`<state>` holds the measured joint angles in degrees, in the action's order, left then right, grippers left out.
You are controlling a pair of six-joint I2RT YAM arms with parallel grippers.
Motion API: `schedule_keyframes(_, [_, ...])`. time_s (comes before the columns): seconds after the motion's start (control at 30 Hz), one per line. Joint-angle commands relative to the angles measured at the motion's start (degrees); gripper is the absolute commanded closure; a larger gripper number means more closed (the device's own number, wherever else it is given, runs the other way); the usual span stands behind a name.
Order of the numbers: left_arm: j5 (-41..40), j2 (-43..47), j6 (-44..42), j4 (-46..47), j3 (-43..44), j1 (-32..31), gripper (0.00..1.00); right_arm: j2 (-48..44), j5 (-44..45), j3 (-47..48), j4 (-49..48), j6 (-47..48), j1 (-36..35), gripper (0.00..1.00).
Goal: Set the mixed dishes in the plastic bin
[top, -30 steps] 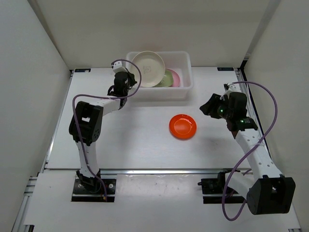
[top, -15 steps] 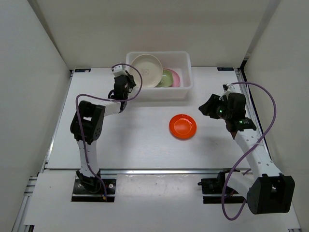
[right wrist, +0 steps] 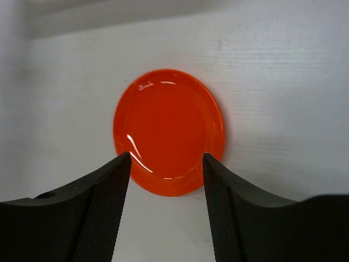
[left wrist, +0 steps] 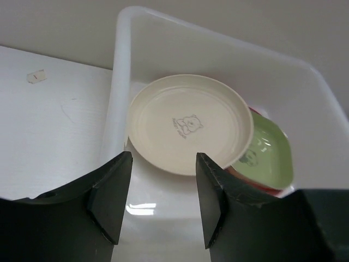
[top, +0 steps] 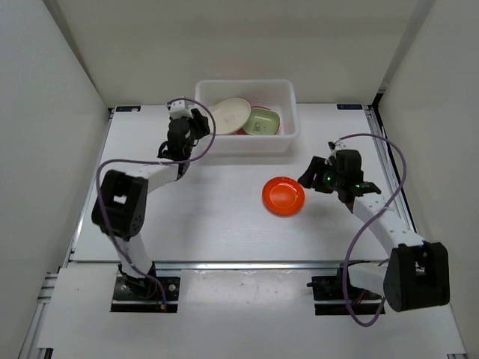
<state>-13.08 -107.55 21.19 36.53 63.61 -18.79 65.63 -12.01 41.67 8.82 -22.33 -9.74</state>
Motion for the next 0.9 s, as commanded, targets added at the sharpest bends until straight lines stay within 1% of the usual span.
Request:
schedule_keyframes(0.0, [3.31,14.26,0.42,-6.54,-2.35,1.29,0.39,4.93,3.57,-1.59,-2.05,0.53,-1.34,0.39])
schedule_keyframes(0.03, [4.46,17.86,1.3,-9.96,-3.4,1.47,0.39,5.99,3.75,-0.81,-1.88,0.53,-1.51,0.38])
schedule_keyframes(0.13, [8.4,25.87,2.8,-18.39,-7.36,2.79,0.38,9.43,8.12,0.25,-0.04,1.06,-2.91,0.38])
schedule_keyframes(0.17, [10.08,27.03,2.89,-22.26,-8.32,3.49,0.38,9.61,9.54,0.34,0.23,1.41,-2.74,0.38])
schedule_keyframes(0.27, [16.84,32.3,3.68,-30.18,-11.39,4.63,0.37,11.8,8.76,0.34,-0.47,1.41,-1.52,0.37])
schedule_keyframes(0.33, [19.74,36.16,3.86,-34.22,-13.25,5.34,0.36,14.6,7.88,1.3,-0.04,1.76,-1.25,0.37])
schedule_keyframes(0.4, [21.68,37.93,3.77,-38.97,-15.62,5.25,0.36,16.54,6.84,1.57,-0.11,2.11,-1.43,0.37])
schedule_keyframes(0.5, [24.32,41.01,2.63,-42.42,-18.42,4.55,0.34,18.74,5.16,1.31,-2.21,1.24,-1.42,0.38])
schedule_keyframes(0.53, [27.03,41.8,2.54,-42.42,-19.66,4.98,0.34,19.53,4.72,1.31,-2.84,0.54,-1.6,0.39])
schedule_keyframes(0.57, [29.49,42.76,3.41,-42.94,-20.19,5.25,0.34,19.89,4.45,1.05,-3.02,0.62,-1.43,0.41])
schedule_keyframes(0.63, [31.35,44.17,3.94,-44.17,-21.69,6.04,0.33,21.64,2.97,1.48,-4.16,0.44,-2.12,0.45])
schedule_keyframes(0.67, [31.28,44.7,3.42,-44.96,-21.78,6.13,0.33,22.78,2.7,2.18,-4.42,0.27,-2.65,0.49])
schedule_keyframes(0.7, [31.19,45.14,3.07,-45.67,-22.04,6.56,0.33,23.4,2.0,2.97,-4.86,0.01,-3.0,0.51])
schedule_keyframes(0.73, [31.1,45.32,2.72,-46.37,-22.48,6.57,0.33,24.28,0.95,2.8,-4.95,-0.08,-3.35,0.61])
schedule_keyframes(0.77, [32.06,45.84,2.54,-46.38,-23.0,7.53,0.36,25.33,0.24,3.41,-5.56,-0.17,-3.45,0.74])
schedule_keyframes(0.8, [33.72,46.2,2.89,-46.38,-23.18,8.32,0.38,26.56,-1.59,4.03,-5.83,-0.35,-3.71,0.92])
schedule_keyframes(0.83, [35.56,45.76,2.89,-46.99,-23.27,10.33,0.39,27.09,-3.87,4.82,-5.66,-0.7,-3.45,0.99])
schedule_keyframes(0.87, [37.15,45.93,2.89,-47.25,-23.45,11.91,0.38,27.27,-5.29,5.35,-5.66,-1.22,-3.53,1.0])
